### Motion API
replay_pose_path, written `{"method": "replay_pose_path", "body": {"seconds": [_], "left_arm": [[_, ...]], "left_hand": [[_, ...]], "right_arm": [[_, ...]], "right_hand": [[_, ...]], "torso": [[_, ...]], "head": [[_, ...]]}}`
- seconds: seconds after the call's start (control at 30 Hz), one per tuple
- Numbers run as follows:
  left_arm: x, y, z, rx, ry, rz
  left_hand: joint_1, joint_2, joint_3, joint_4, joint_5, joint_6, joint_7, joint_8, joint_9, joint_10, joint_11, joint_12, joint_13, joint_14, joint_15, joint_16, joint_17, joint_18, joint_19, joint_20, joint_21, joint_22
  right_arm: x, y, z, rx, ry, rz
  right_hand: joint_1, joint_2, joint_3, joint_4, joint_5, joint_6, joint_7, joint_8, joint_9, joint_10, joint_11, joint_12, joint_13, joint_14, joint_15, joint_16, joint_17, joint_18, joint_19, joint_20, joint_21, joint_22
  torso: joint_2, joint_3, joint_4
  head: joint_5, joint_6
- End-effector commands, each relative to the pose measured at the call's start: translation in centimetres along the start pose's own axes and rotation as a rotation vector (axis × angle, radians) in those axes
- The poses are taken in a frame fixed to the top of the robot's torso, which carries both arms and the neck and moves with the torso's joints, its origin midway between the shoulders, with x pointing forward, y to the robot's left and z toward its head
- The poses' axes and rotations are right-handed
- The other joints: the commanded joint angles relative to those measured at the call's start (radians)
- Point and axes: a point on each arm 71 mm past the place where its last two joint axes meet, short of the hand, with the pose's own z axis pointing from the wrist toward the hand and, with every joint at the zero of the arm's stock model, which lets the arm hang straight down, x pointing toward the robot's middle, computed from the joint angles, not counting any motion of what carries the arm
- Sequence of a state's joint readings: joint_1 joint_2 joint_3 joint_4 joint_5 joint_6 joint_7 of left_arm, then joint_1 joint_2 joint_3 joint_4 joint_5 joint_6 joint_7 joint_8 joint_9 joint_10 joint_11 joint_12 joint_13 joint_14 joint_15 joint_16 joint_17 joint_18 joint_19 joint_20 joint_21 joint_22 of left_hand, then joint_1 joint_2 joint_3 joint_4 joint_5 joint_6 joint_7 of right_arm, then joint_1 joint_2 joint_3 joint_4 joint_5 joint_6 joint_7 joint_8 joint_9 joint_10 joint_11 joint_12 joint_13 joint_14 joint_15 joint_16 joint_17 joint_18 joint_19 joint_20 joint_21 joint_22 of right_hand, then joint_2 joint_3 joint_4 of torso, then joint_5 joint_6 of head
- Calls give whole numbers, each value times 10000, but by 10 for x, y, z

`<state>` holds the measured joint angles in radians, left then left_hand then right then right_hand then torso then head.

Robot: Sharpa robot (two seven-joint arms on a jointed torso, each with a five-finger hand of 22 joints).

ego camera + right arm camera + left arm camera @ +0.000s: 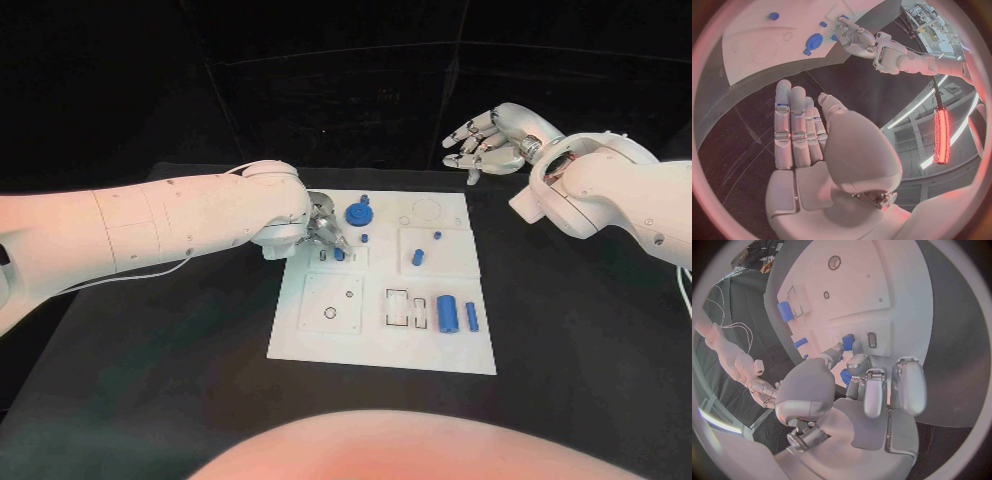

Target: Assemble the parts on the task board

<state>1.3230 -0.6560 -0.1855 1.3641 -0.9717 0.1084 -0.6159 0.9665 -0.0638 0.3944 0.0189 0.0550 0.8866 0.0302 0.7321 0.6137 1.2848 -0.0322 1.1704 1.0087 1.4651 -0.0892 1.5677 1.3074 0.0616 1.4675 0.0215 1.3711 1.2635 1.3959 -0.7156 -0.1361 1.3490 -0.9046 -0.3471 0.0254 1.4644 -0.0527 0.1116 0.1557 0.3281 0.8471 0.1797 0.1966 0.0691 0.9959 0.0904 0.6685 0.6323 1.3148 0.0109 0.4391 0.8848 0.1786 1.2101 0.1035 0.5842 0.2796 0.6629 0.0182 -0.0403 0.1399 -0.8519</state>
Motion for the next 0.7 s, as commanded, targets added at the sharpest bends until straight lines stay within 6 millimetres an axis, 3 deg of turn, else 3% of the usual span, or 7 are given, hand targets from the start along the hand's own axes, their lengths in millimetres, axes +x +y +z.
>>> {"method": "replay_pose_path", "body": {"seconds": [0.03, 0.33, 0.7], "left_arm": [[-1, 0, 0, -58, -65, -16], [-2, 0, 1, -77, -130, -61], [-5, 3, -1, 0, -587, -413]], "left_hand": [[-135, -7, -340, 109, 21, 82, 21, 46, 12, 52, -39, 78, 3, 1057, -55, 31, 2634, 9, 41, -65, 18, -4], [-103, 80, -1455, 423, 19, 105, -5, 142, 42, 59, -58, 126, 9, 1057, -72, 31, 2634, 7, 54, -85, 14, 29], [-232, 219, -2734, 1046, -77, 80, -54, 255, 78, 73, -107, 173, 0, 1057, -114, 31, 2634, 4, 73, -135, 11, 66]], "right_arm": [[0, 2, 0, -143, 53, 63], [0, 3, 0, -210, 114, 142], [0, 2, 1, -215, 137, 155]], "right_hand": [[-195, -4, -91, 145, -489, -97, -3, 59, -3, -90, 16, 120, -14, -65, 41, -82, 47, 31, -18, 96, -91, -43], [-731, -171, -709, 587, -1548, -262, 28, 134, 6, -203, 82, 429, 29, -88, 112, -188, 166, 34, 34, 172, -306, -159], [-686, -75, -1078, 719, -1723, -329, 31, 268, 21, -335, 87, 668, 63, -37, 113, -140, 259, 42, 111, 186, -449, -238]], "torso": [[-3, 2, -8], [-5, -2, 2], [2, -14, 2]], "head": [[-1, 14], [-15, 6], [-27, 35]]}}
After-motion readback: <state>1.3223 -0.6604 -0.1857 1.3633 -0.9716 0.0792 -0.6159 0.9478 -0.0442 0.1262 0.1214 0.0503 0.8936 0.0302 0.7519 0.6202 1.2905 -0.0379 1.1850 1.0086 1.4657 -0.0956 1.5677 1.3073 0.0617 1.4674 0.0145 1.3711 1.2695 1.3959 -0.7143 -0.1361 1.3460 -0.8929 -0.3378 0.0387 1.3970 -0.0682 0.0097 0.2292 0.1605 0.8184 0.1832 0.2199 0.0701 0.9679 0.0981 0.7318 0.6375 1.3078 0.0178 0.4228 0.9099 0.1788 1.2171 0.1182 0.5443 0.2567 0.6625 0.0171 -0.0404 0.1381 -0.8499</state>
